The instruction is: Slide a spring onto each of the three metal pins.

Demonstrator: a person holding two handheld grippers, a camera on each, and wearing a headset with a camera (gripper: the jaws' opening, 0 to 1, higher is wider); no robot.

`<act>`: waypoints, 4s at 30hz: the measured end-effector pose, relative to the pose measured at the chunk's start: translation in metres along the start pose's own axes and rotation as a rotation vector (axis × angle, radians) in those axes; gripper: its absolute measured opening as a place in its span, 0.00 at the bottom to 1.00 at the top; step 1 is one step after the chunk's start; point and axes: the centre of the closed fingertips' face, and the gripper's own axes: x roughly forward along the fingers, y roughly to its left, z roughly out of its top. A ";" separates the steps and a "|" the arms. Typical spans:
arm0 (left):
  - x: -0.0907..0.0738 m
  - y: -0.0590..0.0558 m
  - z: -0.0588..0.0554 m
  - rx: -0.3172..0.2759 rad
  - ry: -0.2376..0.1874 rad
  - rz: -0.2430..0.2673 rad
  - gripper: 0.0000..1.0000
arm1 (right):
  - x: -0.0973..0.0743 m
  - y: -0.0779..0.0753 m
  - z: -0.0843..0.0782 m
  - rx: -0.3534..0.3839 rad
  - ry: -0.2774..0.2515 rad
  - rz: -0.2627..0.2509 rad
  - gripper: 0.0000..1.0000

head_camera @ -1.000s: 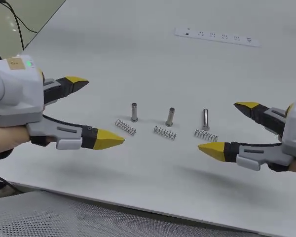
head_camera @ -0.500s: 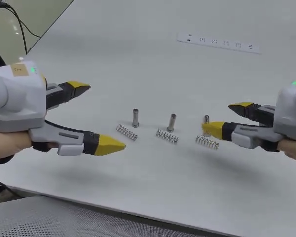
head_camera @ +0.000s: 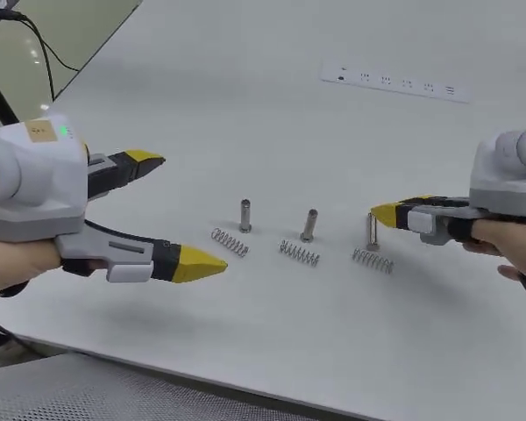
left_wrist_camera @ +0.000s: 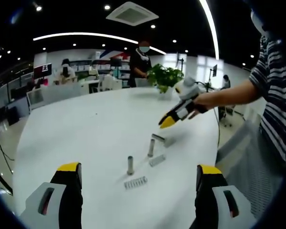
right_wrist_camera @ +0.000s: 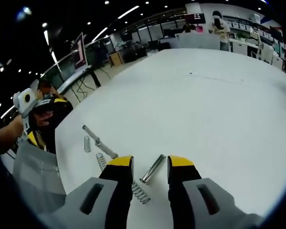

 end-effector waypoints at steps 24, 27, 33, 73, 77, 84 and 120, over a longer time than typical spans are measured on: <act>-0.002 -0.001 -0.004 -0.010 0.001 0.005 0.97 | 0.034 -0.017 -0.023 0.064 0.145 -0.104 0.09; -0.002 0.000 -0.005 -0.012 0.001 0.008 0.97 | 0.035 -0.017 -0.023 0.046 0.149 -0.118 0.08; -0.002 0.000 -0.006 -0.014 0.005 0.009 0.97 | 0.036 -0.015 -0.022 0.012 0.168 -0.139 0.07; 0.003 -0.009 0.001 -0.005 -0.004 -0.005 0.97 | 0.000 0.012 -0.005 -0.179 0.013 -0.045 0.05; 0.003 -0.008 0.002 -0.008 -0.008 -0.004 0.97 | -0.005 0.015 -0.002 -0.202 -0.008 -0.041 0.05; 0.003 -0.008 0.001 -0.009 -0.006 -0.004 0.97 | -0.008 0.014 -0.004 -0.230 -0.002 -0.049 0.05; 0.003 -0.007 0.002 -0.023 -0.017 -0.005 0.97 | -0.011 0.014 -0.015 -0.271 0.007 -0.048 0.20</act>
